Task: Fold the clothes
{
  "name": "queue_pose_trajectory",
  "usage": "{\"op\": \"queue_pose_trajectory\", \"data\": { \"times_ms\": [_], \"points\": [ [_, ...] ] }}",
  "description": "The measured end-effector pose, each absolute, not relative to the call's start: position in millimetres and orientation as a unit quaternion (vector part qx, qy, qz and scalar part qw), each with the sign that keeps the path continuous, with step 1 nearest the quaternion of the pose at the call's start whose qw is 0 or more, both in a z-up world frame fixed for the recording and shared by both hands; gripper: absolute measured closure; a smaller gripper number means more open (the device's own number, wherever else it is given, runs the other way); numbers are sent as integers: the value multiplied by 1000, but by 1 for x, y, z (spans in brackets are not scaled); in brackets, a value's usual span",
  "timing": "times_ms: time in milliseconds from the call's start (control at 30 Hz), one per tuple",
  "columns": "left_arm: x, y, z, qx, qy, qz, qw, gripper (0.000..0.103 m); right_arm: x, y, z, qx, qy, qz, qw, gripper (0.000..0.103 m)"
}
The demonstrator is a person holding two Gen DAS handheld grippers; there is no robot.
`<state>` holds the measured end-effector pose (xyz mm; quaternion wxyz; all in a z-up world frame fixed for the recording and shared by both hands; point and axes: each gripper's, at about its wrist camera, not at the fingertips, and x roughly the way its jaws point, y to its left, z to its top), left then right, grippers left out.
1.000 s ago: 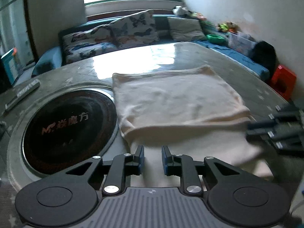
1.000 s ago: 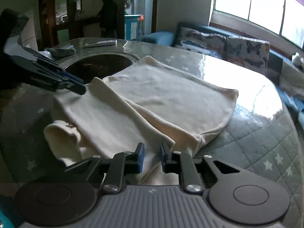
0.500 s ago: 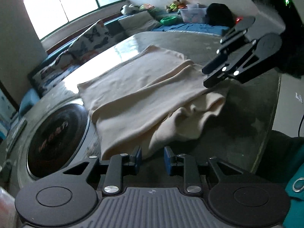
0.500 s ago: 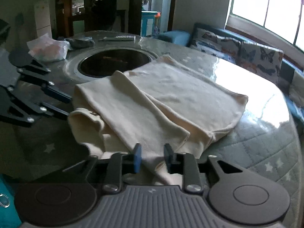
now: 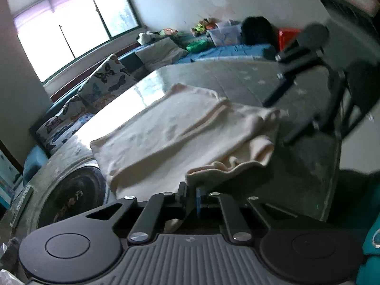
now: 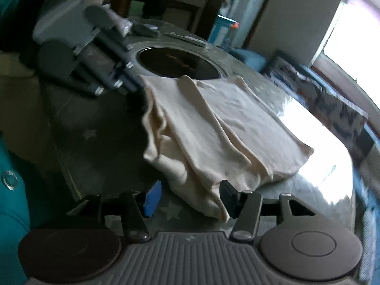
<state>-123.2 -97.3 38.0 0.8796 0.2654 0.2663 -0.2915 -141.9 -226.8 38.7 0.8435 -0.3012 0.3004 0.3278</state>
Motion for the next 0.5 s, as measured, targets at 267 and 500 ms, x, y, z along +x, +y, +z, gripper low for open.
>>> {"op": "queue_pose_trajectory", "data": {
  "times_ms": [267, 500],
  "points": [
    [-104, -91, 52, 209, 280, -288, 892, 95, -128, -210, 25, -291, 284, 332, 851, 63],
    [-117, -84, 43, 218, 279, -280, 892, 82, -102, -227, 44, -174, 322, 317, 875, 92]
  ]
}}
